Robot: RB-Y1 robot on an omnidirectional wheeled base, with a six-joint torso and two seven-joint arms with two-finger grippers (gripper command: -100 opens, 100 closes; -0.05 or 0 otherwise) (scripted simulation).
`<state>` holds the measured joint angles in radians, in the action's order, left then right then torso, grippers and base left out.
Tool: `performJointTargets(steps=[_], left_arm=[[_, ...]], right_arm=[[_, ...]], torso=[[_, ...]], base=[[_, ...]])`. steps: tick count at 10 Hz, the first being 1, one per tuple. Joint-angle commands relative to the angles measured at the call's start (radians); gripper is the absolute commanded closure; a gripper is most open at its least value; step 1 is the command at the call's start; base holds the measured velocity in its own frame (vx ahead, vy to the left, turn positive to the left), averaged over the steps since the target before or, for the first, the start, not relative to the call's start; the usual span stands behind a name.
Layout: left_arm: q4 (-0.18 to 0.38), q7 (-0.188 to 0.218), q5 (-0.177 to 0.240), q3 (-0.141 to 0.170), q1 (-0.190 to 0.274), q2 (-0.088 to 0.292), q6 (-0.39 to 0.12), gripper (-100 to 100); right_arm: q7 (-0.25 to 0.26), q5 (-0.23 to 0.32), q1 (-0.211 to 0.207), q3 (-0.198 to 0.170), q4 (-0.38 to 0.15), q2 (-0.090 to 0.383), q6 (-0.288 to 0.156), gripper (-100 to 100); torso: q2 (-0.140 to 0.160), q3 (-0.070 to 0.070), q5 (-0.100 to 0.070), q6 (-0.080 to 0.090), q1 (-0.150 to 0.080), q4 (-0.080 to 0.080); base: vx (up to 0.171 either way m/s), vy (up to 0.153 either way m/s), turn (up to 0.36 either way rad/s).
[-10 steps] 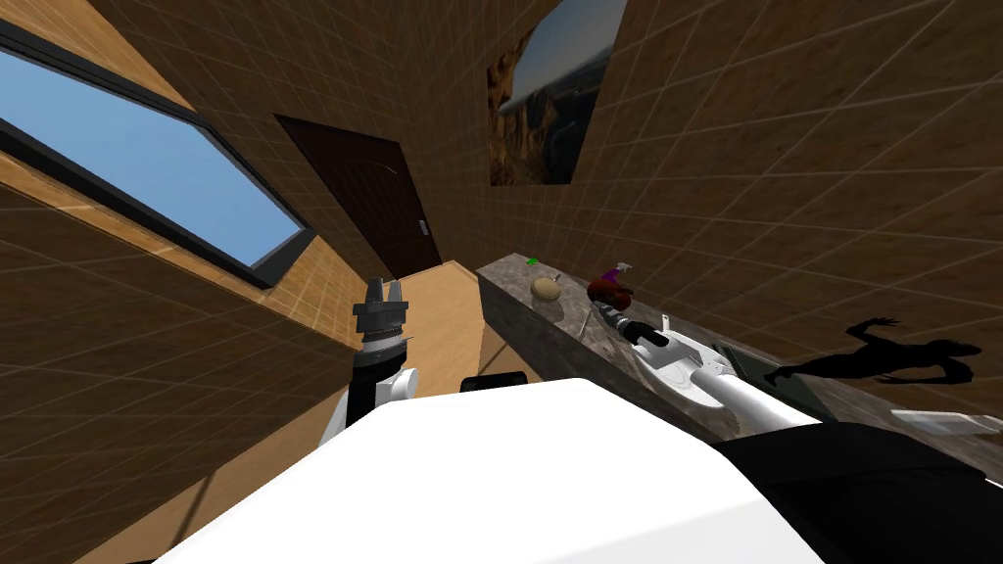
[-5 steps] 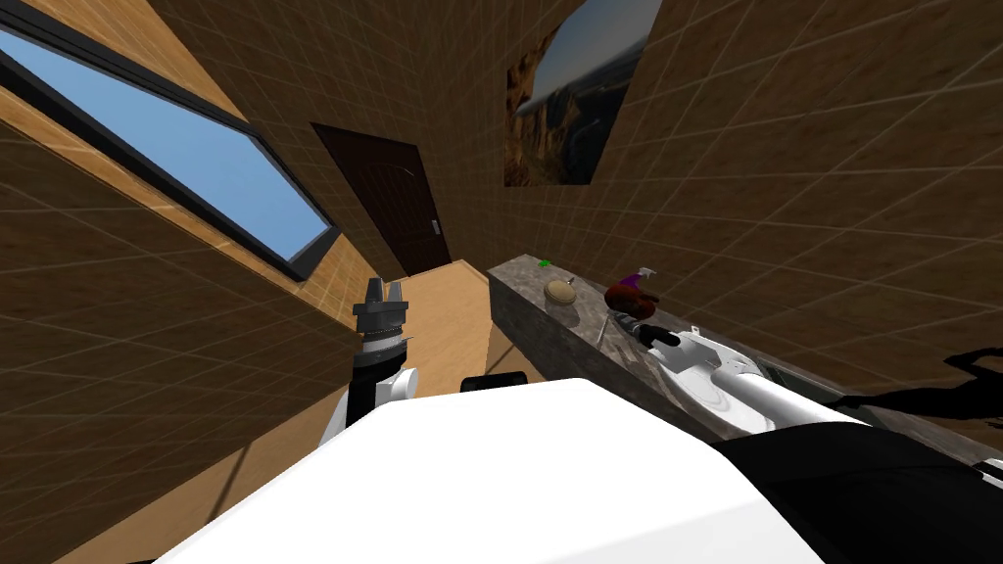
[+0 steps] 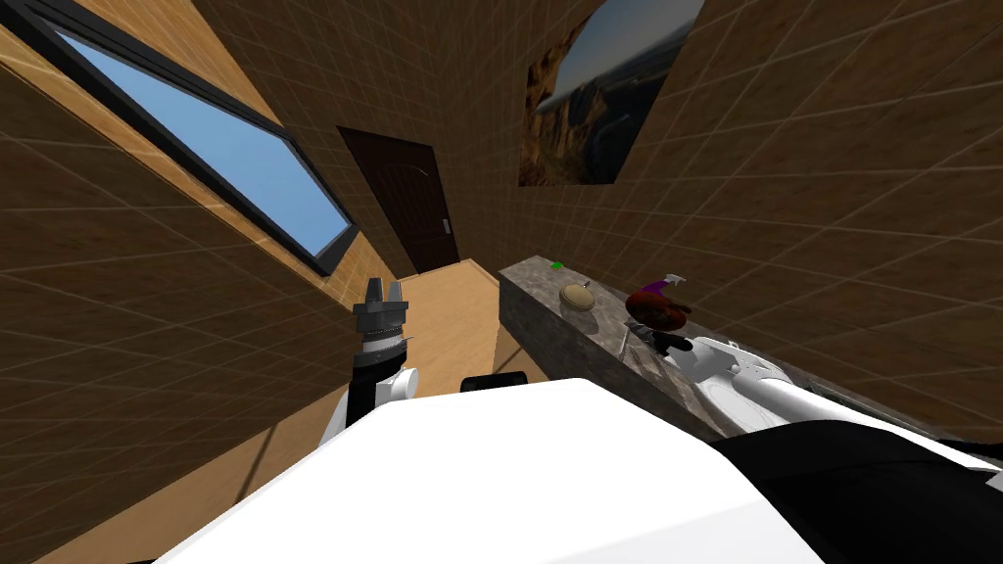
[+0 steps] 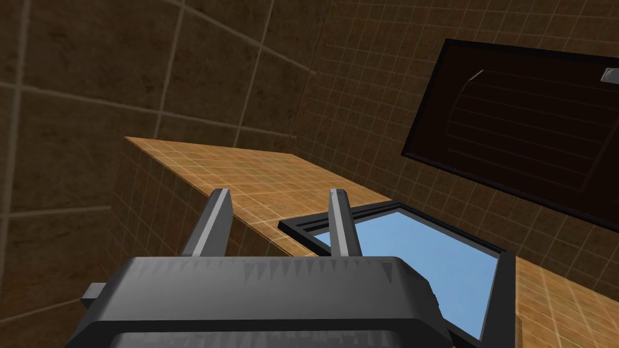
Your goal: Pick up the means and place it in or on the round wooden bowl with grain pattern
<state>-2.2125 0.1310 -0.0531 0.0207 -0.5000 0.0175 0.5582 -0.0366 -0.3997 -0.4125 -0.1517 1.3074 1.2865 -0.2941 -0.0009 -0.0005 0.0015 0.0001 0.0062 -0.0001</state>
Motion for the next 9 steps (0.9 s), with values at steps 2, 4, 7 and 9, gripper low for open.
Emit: performJointTargets(steps=[2,4,7,9], left_arm=[[0.0,0.0,0.0,0.0,0.0,0.0,0.0,0],[0.0,0.0,0.0,0.0,0.0,0.0,0.0,0],[0.0,0.0,0.0,0.0,0.0,0.0,0.0,0],[0.0,0.0,0.0,0.0,0.0,0.0,0.0,0]], right_arm=[[0.02,-0.009,-0.013,-0.019,-0.019,0.013,-0.033,-100],[0.042,-0.022,-0.027,-0.046,-0.039,0.028,-0.064,-100],[0.075,-0.044,-0.053,-0.092,-0.059,0.04,-0.107,-100],[0.066,-0.038,-0.059,-0.078,-0.051,0.04,-0.099,0]], torso=[[0.0,0.0,0.0,0.0,0.0,0.0],[0.0,0.0,-0.001,0.0,-0.002,0.0],[-0.002,-0.001,0.0,0.0,0.001,0.0],[0.0,0.0,0.0,0.001,-0.002,0.0]], base=[[0.031,0.07,0.109],[0.031,0.065,0.074],[0.055,0.101,0.129],[0.015,0.025,0.005]])
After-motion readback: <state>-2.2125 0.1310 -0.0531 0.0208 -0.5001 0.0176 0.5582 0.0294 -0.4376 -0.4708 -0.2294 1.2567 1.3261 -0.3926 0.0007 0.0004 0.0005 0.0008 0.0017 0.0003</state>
